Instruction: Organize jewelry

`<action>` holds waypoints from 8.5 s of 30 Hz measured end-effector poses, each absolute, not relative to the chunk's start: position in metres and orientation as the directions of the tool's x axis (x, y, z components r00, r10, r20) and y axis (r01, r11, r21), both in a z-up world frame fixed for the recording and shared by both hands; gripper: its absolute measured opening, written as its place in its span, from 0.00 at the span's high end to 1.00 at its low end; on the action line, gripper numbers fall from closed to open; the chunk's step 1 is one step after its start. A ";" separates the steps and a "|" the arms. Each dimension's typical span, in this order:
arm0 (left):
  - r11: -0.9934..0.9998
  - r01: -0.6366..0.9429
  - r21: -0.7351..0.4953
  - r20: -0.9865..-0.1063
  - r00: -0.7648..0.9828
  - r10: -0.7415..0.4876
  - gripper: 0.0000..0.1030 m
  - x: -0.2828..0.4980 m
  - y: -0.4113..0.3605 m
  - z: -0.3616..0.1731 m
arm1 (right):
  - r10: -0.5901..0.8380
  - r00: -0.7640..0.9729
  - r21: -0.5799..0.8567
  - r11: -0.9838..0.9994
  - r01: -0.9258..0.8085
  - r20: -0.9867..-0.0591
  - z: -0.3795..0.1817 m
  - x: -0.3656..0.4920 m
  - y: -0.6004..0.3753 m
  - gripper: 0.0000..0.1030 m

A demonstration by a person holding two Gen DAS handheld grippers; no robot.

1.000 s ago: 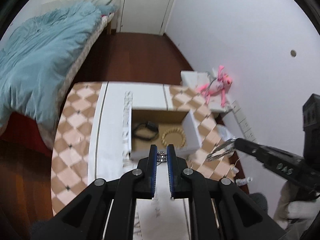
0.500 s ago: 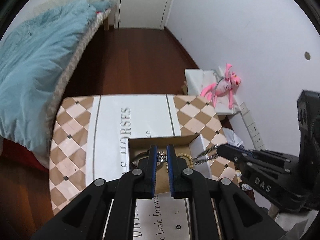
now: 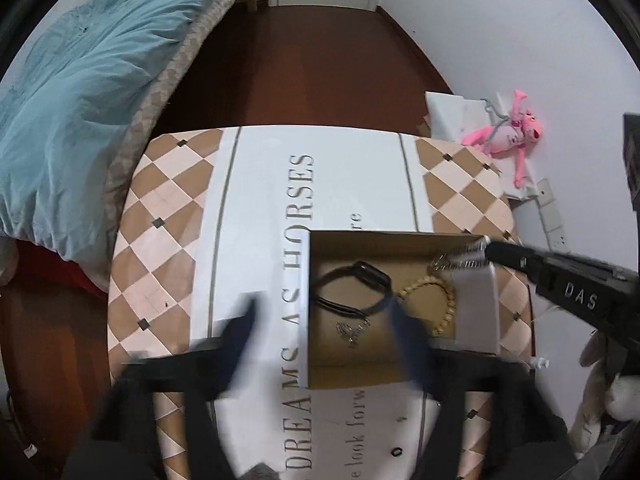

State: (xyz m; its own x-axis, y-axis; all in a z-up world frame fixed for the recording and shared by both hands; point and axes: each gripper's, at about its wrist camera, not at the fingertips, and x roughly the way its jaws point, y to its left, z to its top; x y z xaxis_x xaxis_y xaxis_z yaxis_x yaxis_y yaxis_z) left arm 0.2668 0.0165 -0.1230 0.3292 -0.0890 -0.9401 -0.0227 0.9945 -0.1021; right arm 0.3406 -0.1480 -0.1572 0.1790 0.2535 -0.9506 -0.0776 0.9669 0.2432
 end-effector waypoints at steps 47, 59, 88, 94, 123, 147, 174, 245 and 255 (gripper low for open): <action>0.998 -0.070 0.011 -0.809 0.585 0.050 0.04 0.146 0.005 -0.057 | -0.051 0.544 -0.038 0.999 0.034 -0.837 -0.068 0.160 -0.165 0.06; 0.999 -0.052 -0.004 -0.774 0.632 0.030 0.04 0.112 0.001 -0.029 | -0.026 0.622 -0.002 0.999 0.038 -0.783 -0.023 0.114 -0.164 0.06; 0.964 -0.144 0.223 -0.920 0.297 0.257 0.04 0.126 0.004 -0.214 | 0.114 0.309 0.130 0.991 0.031 -0.944 -0.247 0.168 -0.167 0.54; 0.970 -0.119 0.210 -0.925 0.298 0.237 0.04 0.131 -0.006 -0.215 | 0.048 0.321 0.041 0.999 -0.029 -0.946 -0.245 0.165 -0.157 0.93; 0.993 0.118 -0.023 -0.951 0.302 -0.058 0.94 0.143 -0.087 -0.222 | 0.102 0.375 0.174 0.971 0.164 -0.921 -0.214 0.133 -0.243 0.95; 0.974 0.063 -0.219 -0.890 0.396 -0.225 0.94 0.238 -0.001 -0.085 | 0.325 0.485 0.299 0.945 -0.132 -0.812 -0.059 0.227 -0.172 0.95; 0.996 -0.043 -0.080 -0.966 0.251 -0.067 0.21 0.306 0.018 -0.137 | 0.236 0.146 0.226 0.971 -0.082 -0.961 -0.162 0.312 -0.158 0.77; 0.989 -0.110 0.096 -0.884 0.447 0.136 0.04 0.106 -0.006 -0.118 | 0.008 0.437 0.018 1.000 0.020 -0.899 -0.123 0.112 -0.177 0.09; 0.986 -0.127 0.108 -0.967 0.218 0.134 0.04 0.111 0.004 -0.221 | 0.048 0.295 0.042 0.999 -0.026 -0.954 -0.238 0.122 -0.155 0.48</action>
State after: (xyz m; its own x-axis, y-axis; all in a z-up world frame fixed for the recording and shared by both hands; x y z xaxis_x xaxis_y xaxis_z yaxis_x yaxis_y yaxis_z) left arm 0.1112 0.0039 -0.2214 0.2180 0.1342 -0.9667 -0.1267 0.9860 0.1083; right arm 0.1217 -0.1554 -0.2377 0.2949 0.0476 -0.9543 -0.0257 0.9988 0.0419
